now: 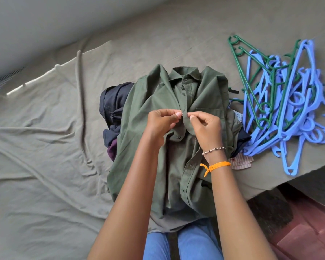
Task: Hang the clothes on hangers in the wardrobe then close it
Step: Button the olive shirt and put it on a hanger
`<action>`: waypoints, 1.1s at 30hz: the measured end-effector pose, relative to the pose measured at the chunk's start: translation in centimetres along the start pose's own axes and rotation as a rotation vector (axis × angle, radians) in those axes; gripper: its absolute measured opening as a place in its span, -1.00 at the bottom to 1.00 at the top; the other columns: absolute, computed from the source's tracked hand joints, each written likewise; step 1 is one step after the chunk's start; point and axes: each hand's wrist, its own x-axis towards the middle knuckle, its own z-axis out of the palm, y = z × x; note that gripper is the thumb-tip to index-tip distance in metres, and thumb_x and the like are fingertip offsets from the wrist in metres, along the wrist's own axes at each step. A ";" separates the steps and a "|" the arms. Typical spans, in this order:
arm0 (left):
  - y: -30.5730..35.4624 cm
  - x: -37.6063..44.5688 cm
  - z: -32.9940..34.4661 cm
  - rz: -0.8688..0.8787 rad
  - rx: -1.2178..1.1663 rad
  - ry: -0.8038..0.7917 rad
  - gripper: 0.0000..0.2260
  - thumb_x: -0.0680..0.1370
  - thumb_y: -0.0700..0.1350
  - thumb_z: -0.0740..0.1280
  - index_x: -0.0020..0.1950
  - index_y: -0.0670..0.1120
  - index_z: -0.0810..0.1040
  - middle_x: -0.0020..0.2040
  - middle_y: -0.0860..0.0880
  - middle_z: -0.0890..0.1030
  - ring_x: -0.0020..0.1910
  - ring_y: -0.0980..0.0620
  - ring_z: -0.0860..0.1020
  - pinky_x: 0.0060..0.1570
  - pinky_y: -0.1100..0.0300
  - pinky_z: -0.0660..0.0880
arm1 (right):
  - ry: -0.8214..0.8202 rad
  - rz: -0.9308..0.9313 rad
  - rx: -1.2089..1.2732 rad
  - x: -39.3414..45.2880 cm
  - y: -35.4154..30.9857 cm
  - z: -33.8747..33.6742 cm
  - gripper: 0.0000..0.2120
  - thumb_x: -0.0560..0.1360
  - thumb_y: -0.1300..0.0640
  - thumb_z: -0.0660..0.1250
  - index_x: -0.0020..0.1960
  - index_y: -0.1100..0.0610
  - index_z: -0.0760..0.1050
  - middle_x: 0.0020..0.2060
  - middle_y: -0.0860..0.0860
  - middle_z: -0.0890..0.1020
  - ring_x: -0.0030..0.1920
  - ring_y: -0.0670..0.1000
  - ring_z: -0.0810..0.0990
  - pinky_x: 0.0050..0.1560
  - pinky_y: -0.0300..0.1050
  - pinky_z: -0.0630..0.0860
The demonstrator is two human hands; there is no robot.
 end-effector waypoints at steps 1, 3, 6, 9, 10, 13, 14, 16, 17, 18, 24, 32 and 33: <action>0.0 0.1 -0.1 -0.007 0.000 -0.019 -0.87 0.51 -0.26 0.37 -0.22 -0.09 0.59 -0.45 0.11 0.57 -0.35 0.24 0.50 -0.25 0.43 0.44 | -0.008 0.014 0.014 0.2 0.0 0.1 -0.87 0.43 0.34 0.35 -0.16 0.18 0.65 -0.33 -0.08 0.62 -0.35 -0.28 0.54 -0.21 -0.40 0.46; 0.0 0.2 -0.4 -0.014 0.003 -0.053 -0.88 0.52 -0.27 0.36 -0.20 -0.10 0.59 -0.45 0.12 0.58 -0.36 0.24 0.51 -0.26 0.44 0.45 | -0.033 0.052 0.048 0.6 -0.1 0.3 -0.87 0.37 0.32 0.43 -0.26 0.12 0.61 -0.37 -0.05 0.62 -0.37 -0.23 0.56 -0.23 -0.33 0.51; 0.0 0.4 -0.6 -0.032 -0.026 -0.087 -0.87 0.55 -0.26 0.32 -0.19 -0.12 0.57 -0.45 0.10 0.59 -0.40 0.26 0.55 -0.25 0.44 0.49 | -0.007 0.056 0.034 0.8 0.0 0.8 -0.85 0.32 0.29 0.50 -0.32 0.09 0.58 -0.40 -0.01 0.62 -0.38 -0.12 0.58 -0.26 -0.26 0.56; -0.2 0.6 -0.6 -0.040 -0.008 -0.082 -0.89 0.53 -0.20 0.36 -0.20 -0.13 0.57 -0.44 0.08 0.58 -0.40 0.25 0.53 -0.21 0.41 0.48 | 0.050 0.008 -0.048 0.6 0.1 1.5 -0.85 0.31 0.26 0.49 -0.32 0.11 0.55 -0.46 -0.10 0.58 -0.44 -0.21 0.54 -0.29 -0.33 0.52; -0.3 0.6 -0.5 -0.033 0.009 -0.064 -0.90 0.51 -0.20 0.39 -0.21 -0.13 0.59 -0.44 0.08 0.57 -0.40 0.25 0.51 -0.21 0.41 0.48 | 0.068 -0.008 -0.083 0.4 0.1 1.7 -0.85 0.32 0.25 0.49 -0.32 0.10 0.54 -0.47 -0.12 0.56 -0.45 -0.21 0.54 -0.30 -0.34 0.51; -0.9 0.8 -0.1 -0.014 0.015 0.006 -0.87 0.50 -0.24 0.39 -0.26 -0.13 0.57 -0.50 0.10 0.55 -0.42 0.22 0.48 -0.23 0.38 0.46 | 0.104 -0.021 -0.143 0.0 0.2 2.0 -0.85 0.32 0.24 0.48 -0.31 0.10 0.53 -0.45 -0.06 0.57 -0.42 -0.12 0.56 -0.27 -0.28 0.53; -1.1 0.9 0.0 -0.002 0.022 0.025 -0.84 0.51 -0.26 0.38 -0.28 -0.13 0.56 -0.52 0.11 0.54 -0.42 0.20 0.48 -0.25 0.36 0.45 | 0.103 -0.017 -0.150 -0.1 0.4 2.0 -0.86 0.32 0.25 0.48 -0.30 0.11 0.54 -0.44 -0.04 0.58 -0.40 -0.08 0.58 -0.26 -0.26 0.54; -1.4 1.0 0.1 0.049 0.092 0.048 -0.81 0.51 -0.28 0.37 -0.30 -0.12 0.55 -0.46 0.03 0.56 -0.38 0.11 0.48 -0.25 0.27 0.44 | 0.094 -0.021 -0.164 -0.2 0.7 1.9 -0.89 0.33 0.26 0.48 -0.28 0.13 0.56 -0.41 -0.02 0.59 -0.39 -0.05 0.58 -0.26 -0.25 0.54; -1.6 1.2 0.2 0.089 0.151 0.055 -0.81 0.51 -0.28 0.37 -0.29 -0.11 0.55 -0.40 -0.03 0.58 -0.34 0.05 0.49 -0.22 0.19 0.45 | 0.092 -0.029 -0.172 -0.3 0.8 1.9 -0.90 0.34 0.26 0.47 -0.27 0.15 0.56 -0.40 -0.02 0.60 -0.39 -0.05 0.57 -0.26 -0.24 0.54; -1.8 1.4 0.3 0.134 0.214 0.063 -0.82 0.50 -0.27 0.38 -0.28 -0.10 0.55 -0.33 -0.08 0.59 -0.28 0.00 0.52 -0.16 0.13 0.47 | 0.093 -0.039 -0.178 -0.4 0.8 1.8 -0.92 0.36 0.26 0.46 -0.26 0.16 0.57 -0.39 -0.02 0.60 -0.39 -0.05 0.57 -0.26 -0.23 0.53; -2.2 1.9 -0.1 0.278 0.319 -0.056 -0.84 0.52 -0.35 0.31 -0.17 -0.11 0.52 -0.30 0.02 0.61 -0.28 0.12 0.56 -0.16 0.22 0.51 | -0.094 0.237 0.142 0.8 0.2 0.1 -0.77 0.42 0.36 0.39 -0.34 0.13 0.48 -0.44 -0.03 0.50 -0.44 -0.13 0.46 -0.33 -0.28 0.46; -4.2 -0.8 0.0 0.311 0.162 0.167 -0.75 0.56 -0.38 0.19 -0.07 -0.11 0.60 -0.24 0.01 0.61 -0.28 0.19 0.55 -0.07 0.26 0.51 | 0.072 0.197 0.130 0.7 1.0 -1.7 -0.83 0.51 0.20 0.32 -0.22 0.00 0.45 -0.32 -0.04 0.51 -0.43 -0.21 0.45 -0.31 -0.30 0.42; -5.3 -1.4 -0.1 0.368 0.273 0.238 -0.77 0.53 -0.37 0.23 -0.10 -0.09 0.61 -0.24 0.02 0.62 -0.26 0.16 0.56 -0.05 0.22 0.51 | 0.147 0.095 0.061 -0.3 1.2 -1.9 -0.86 0.48 0.16 0.33 -0.22 -0.01 0.44 -0.33 -0.06 0.49 -0.40 -0.19 0.44 -0.28 -0.30 0.40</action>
